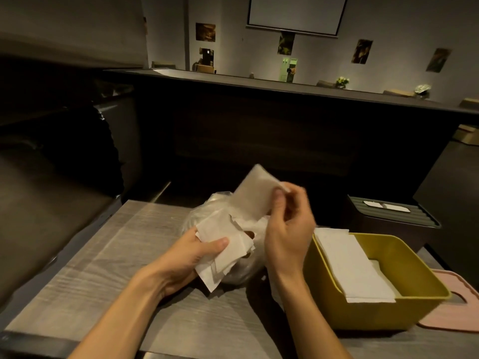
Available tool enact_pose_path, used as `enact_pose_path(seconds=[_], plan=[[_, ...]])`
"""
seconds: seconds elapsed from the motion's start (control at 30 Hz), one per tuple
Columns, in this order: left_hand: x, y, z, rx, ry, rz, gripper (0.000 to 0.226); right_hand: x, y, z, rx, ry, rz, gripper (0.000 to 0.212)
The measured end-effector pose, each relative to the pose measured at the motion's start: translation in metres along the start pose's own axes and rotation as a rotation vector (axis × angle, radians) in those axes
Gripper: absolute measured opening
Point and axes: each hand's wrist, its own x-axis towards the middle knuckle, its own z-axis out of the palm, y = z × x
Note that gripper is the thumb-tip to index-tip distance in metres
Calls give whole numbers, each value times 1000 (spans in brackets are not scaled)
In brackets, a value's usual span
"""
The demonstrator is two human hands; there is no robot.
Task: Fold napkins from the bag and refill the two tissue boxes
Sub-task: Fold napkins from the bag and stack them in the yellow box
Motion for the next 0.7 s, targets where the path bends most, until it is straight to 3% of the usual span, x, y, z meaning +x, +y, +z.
enact_pose_path(seconds=[0.07, 0.1, 0.17, 0.23, 0.3, 0.43, 0.5, 0.57, 0.7], plan=[[0, 3, 4, -65, 13, -17, 40, 2, -4, -4, 68, 81, -64, 19], [0, 5, 5, -114, 36, -30, 42, 2, -7, -5, 98, 46, -68, 18], [-1, 10, 6, -179, 63, -44, 53, 2, -4, -3, 57, -166, -43, 13], [-2, 11, 4, -202, 28, -20, 69, -2, 5, 2, -234, -390, -136, 14], [-4, 12, 5, -174, 26, 21, 65, -8, 12, 8, -440, -515, -250, 19], [0, 9, 4, -189, 176, 110, 47, -8, 6, 8, -249, -505, 50, 54], [1, 11, -1, -283, 187, 159, 48, -9, 5, 5, -150, -597, 212, 78], [1, 14, -4, -373, 137, 168, 55, -14, 4, 7, -192, -755, 253, 97], [-2, 17, -7, -545, 120, 218, 57, -14, 11, 9, -240, -770, 285, 91]])
